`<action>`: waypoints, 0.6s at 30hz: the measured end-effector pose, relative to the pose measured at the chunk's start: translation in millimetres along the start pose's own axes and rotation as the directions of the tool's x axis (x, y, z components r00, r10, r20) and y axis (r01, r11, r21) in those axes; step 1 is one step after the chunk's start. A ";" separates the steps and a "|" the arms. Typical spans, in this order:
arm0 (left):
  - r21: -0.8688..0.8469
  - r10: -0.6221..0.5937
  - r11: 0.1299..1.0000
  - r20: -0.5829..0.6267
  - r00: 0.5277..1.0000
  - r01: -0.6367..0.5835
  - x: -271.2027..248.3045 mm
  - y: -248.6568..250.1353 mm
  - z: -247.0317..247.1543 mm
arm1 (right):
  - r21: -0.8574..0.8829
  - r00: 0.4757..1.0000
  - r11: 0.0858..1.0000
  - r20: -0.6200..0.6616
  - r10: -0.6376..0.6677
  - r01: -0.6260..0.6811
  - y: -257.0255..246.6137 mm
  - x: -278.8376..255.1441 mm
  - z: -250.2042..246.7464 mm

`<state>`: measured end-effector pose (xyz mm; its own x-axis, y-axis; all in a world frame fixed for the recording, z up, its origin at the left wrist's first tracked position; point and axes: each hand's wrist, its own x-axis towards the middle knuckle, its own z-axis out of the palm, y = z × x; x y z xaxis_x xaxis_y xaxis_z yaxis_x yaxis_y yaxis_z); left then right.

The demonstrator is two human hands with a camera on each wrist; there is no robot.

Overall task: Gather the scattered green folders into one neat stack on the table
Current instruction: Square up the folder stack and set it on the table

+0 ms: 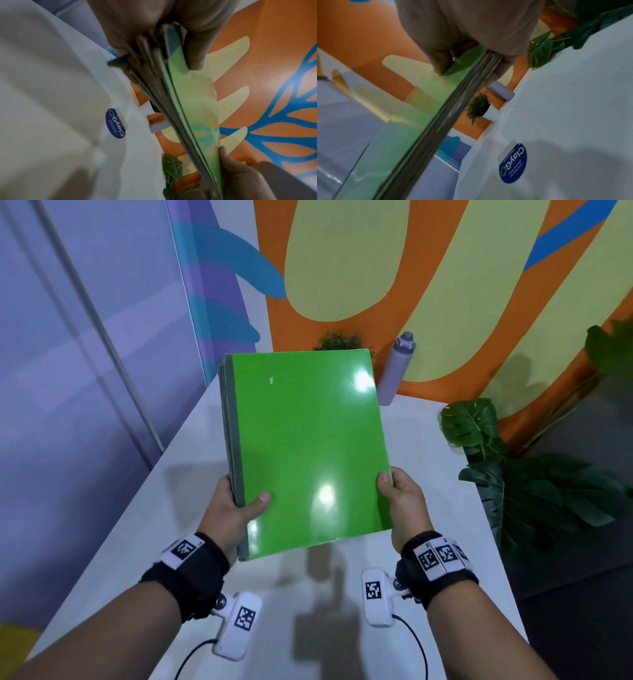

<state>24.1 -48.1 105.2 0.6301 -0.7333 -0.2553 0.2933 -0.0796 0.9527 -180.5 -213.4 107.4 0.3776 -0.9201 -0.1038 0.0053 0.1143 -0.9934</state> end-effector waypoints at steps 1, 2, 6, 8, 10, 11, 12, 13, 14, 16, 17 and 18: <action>-0.002 0.014 1.000 -0.007 1.000 -0.014 0.7 5.3 1.7 | 0.031 1.000 0.999 0.001 0.010 -0.010 0.5 0.2 -0.6; -0.005 0.037 0.999 -0.006 0.999 -0.037 2.9 9.9 2.8 | 0.096 1.000 0.995 0.004 0.028 -0.028 1.8 -0.3 -1.3; -0.045 0.057 0.997 -0.036 0.998 -0.058 14.5 21.1 5.2 | 0.532 0.993 0.839 0.056 0.103 -0.117 12.0 -9.5 -0.5; -0.061 0.035 0.997 -0.062 0.997 -0.039 22.3 20.5 6.5 | 0.614 0.980 0.763 0.124 0.158 -0.201 18.8 -15.8 8.1; -0.056 -0.002 0.998 -0.083 0.997 -0.002 29.5 13.7 7.2 | 0.617 0.955 0.730 0.221 0.198 -0.294 25.8 -20.9 18.4; -0.054 -0.028 0.998 -0.096 0.995 0.023 30.2 10.0 8.1 | 0.604 0.937 0.719 0.270 0.223 -0.345 28.2 -23.2 23.6; -0.050 -0.054 0.998 -0.103 0.993 0.049 30.8 5.5 9.0 | 0.589 0.918 0.708 0.306 0.250 -0.389 30.3 -24.7 27.8; -0.038 -0.083 0.996 -0.096 0.992 0.079 31.6 -0.4 9.2 | 0.580 0.904 0.696 0.324 0.281 -0.424 32.8 -25.8 29.9; -0.018 -0.117 0.993 -0.072 0.991 0.116 32.8 -6.5 9.8 | 0.576 0.894 0.685 0.321 0.311 -0.445 35.7 -26.2 30.5; 0.077 -0.181 0.981 0.016 0.983 0.179 32.4 -14.6 11.8 | 0.599 0.891 0.661 0.266 0.368 -0.452 45.5 -23.2 27.0; 0.139 -0.205 0.971 0.064 0.977 0.195 31.4 -17.4 12.8 | 0.619 0.890 0.646 0.230 0.394 -0.447 51.3 -20.7 23.9; 0.213 -0.221 0.957 0.090 0.971 0.198 32.0 -23.0 11.2 | 0.643 0.889 0.631 0.193 0.415 -0.434 56.6 -17.9 20.5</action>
<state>29.4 -77.2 77.0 0.4823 -0.7553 -0.4438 0.2528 -0.3651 0.8960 -167.9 -182.8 54.1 0.5170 -0.6985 -0.4949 0.4344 0.7122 -0.5514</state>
